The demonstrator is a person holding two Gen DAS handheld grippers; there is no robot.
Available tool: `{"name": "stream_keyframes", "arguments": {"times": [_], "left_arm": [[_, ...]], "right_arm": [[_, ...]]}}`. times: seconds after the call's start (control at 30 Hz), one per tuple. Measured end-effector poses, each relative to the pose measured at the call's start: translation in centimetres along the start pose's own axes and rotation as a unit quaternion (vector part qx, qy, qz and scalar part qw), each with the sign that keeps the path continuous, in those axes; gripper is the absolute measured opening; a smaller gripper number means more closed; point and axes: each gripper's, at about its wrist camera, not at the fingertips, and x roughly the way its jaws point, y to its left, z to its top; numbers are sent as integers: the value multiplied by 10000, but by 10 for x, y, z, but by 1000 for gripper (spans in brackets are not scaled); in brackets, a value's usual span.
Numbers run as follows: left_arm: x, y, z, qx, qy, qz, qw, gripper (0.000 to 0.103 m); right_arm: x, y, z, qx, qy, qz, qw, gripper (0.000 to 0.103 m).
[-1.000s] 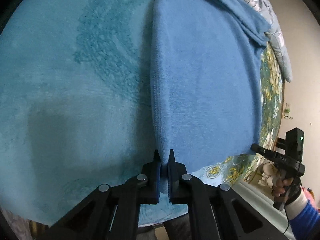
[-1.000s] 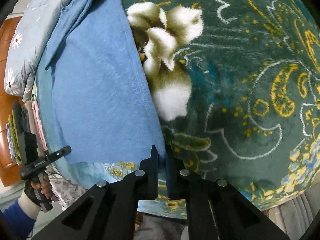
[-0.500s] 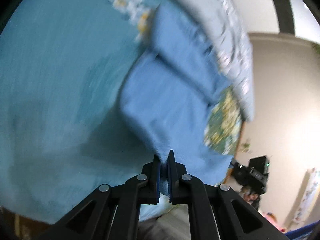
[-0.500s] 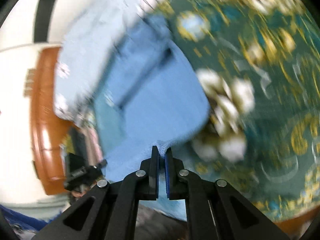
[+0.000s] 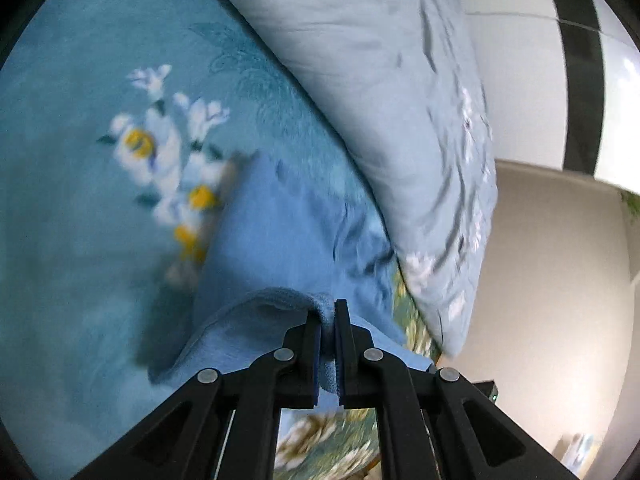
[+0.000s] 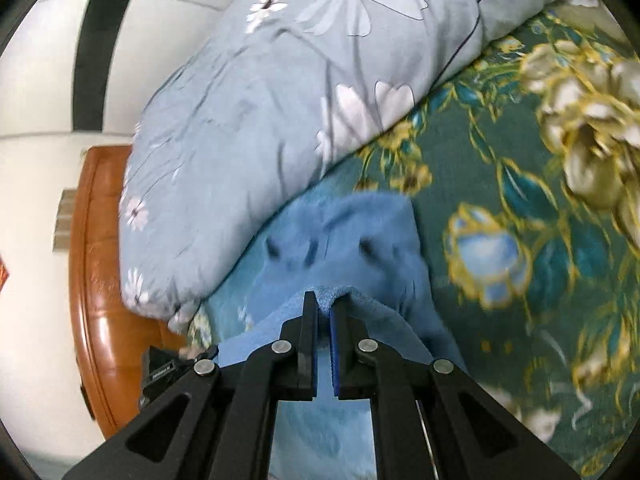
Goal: Fold clothes
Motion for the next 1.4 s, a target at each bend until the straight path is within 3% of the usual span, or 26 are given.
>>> {"name": "stream_keyframes", "arguments": {"times": [0.27, 0.47, 0.57, 0.67, 0.77, 0.9, 1.03, 1.23, 1.3, 1.4], "left_arm": [[45, 6, 44, -397, -66, 92, 9991, 6], [66, 22, 53, -679, -56, 20, 9977, 9], [66, 26, 55, -721, -23, -191, 9972, 25], [61, 26, 56, -797, -33, -454, 9958, 48], [53, 17, 55, -607, -67, -444, 9971, 54], [38, -4, 51, 6, -142, -148, 9998, 62], [28, -14, 41, 627, -234, 516, 9964, 69], [37, 4, 14, 1566, -39, 1584, 9749, 72], [44, 11, 5, 1822, 111, 1708, 9682, 73], [53, 22, -4, 1962, 313, 1688, 9654, 74]], "right_arm": [[49, -6, 54, 269, 50, -303, 9992, 5], [71, -21, 65, 425, 200, -523, 9975, 5], [76, -24, 67, 427, 260, -585, 9970, 7], [75, -23, 68, 362, 252, -628, 9971, 7], [66, -13, 69, 205, 152, -647, 9976, 9], [54, -1, 71, -3, 19, -670, 9977, 34], [39, 5, 66, -269, -101, -807, 9963, 42], [34, -14, 39, -515, 167, -1125, 9922, 44], [39, -22, 29, -569, 327, -1185, 9908, 45], [49, -31, 19, -648, 532, -1200, 9892, 45]]}}
